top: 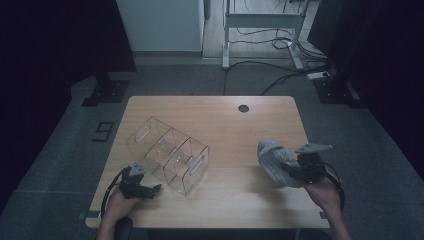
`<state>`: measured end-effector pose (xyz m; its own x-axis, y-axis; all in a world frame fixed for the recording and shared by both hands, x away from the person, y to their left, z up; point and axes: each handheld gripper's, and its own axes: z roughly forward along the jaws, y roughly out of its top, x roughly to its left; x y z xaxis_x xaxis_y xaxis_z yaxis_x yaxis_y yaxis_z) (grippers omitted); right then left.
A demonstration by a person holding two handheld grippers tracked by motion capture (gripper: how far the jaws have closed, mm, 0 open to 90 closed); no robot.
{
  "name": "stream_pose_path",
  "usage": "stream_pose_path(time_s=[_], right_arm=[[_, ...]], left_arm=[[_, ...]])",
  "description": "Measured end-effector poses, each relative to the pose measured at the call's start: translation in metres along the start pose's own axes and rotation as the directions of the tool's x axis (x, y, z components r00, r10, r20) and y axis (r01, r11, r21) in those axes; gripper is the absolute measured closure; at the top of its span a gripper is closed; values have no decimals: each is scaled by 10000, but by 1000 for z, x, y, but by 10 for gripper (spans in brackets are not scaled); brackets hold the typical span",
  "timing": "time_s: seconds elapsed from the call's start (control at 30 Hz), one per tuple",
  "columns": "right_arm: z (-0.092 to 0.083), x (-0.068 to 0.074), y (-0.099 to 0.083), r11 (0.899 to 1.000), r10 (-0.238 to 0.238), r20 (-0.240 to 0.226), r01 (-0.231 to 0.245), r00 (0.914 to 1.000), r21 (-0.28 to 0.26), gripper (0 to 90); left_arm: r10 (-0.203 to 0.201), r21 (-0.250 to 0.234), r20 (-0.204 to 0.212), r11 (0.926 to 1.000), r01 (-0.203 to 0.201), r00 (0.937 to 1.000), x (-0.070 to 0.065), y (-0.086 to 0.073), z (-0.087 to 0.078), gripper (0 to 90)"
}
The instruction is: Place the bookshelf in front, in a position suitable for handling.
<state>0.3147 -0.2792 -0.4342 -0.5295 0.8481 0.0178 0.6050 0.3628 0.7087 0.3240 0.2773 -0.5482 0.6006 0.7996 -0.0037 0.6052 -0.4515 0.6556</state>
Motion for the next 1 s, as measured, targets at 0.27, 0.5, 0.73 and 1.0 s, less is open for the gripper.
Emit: stream_pose_path(time_s=[0.27,0.5,0.73,1.0], right_arm=[[22,-1,-21,9995,158,-26,-157,9999,281,621],[42,-4,-38,9972,248,-40,-245,9997,712,610],[61,-4,-53,9896,34,-152,-12,9999,1441,516],[68,-1,-56,9811,-320,-400,390,9987,1893,368]], left_arm=[[1,4,4,10000,-1,10000,0,0,0,0],[-6,0,12,10000,6,10000,0,0,0,0],[36,-15,32,10000,-36,10000,1,0,0,0],[9,24,53,10000,-9,10000,1,1,0,0]])
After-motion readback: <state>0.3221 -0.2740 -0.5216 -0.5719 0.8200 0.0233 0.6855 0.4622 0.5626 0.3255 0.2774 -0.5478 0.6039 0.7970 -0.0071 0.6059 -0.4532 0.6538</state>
